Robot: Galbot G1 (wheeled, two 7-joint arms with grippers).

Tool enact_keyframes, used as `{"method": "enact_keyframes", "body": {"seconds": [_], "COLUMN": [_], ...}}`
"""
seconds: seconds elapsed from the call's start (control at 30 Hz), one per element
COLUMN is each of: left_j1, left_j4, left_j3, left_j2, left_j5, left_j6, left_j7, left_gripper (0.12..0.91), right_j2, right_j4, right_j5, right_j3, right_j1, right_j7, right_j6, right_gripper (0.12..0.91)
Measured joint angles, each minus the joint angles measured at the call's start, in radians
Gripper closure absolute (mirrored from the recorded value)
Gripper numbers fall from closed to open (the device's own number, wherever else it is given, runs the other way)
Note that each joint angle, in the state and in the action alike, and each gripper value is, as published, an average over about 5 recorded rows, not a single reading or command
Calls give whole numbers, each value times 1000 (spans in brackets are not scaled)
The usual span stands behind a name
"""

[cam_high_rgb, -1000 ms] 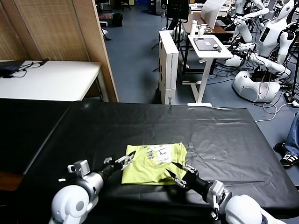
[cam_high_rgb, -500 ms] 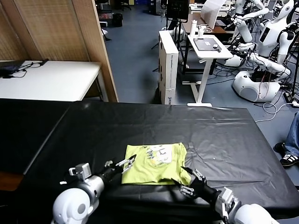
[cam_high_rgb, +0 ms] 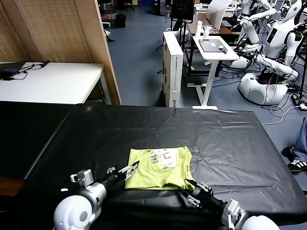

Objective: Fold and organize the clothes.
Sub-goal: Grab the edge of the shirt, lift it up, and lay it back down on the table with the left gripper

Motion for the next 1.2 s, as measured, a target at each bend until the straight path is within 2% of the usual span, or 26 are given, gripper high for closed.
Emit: {"method": "enact_keyframes", "body": {"seconds": [0.1, 0.13, 0.33, 0.43, 0.5, 0.6, 0.77, 0.9, 1.03, 1.2], "left_j1": [1, 2, 5, 5, 8, 17, 40, 60, 78, 87], "left_j4": [-1, -1, 0, 6, 13, 27, 57, 83, 95, 104], "left_j3": [0, 0, -3, -3, -3, 1, -6, -16, -17, -6], "left_j2": [1, 1, 6, 2, -4, -16, -42, -75, -116, -167], "left_j5": [1, 1, 6, 30, 61, 119, 195, 258, 275, 284], "left_j6": [0, 0, 0, 0, -3, -45, -179, -292, -363, -398], "left_j7": [0, 0, 1, 13, 27, 47, 67, 84, 85, 83], "left_gripper": [123, 123, 123, 123, 123, 123, 123, 123, 123, 123], "right_j2": [-4, -6, -24, -23, -20, -21, -20, -1, 29, 71], "right_j4": [6, 9, 26, 28, 33, 48, 81, 119, 146, 147], "right_j5": [13, 19, 43, 44, 46, 59, 91, 115, 167, 232], "right_j3": [12, 17, 44, 47, 51, 66, 107, 153, 192, 223], "right_j1": [-5, -8, -27, -32, -39, -55, -90, -120, -126, -110], "right_j7": [7, 11, 23, 24, 26, 31, 44, 47, 64, 85], "right_j6": [-3, -5, -36, -48, -49, -45, -28, -27, -37, -54], "right_gripper": [857, 877, 886, 880, 842, 697, 374, 173, 123, 118]}}
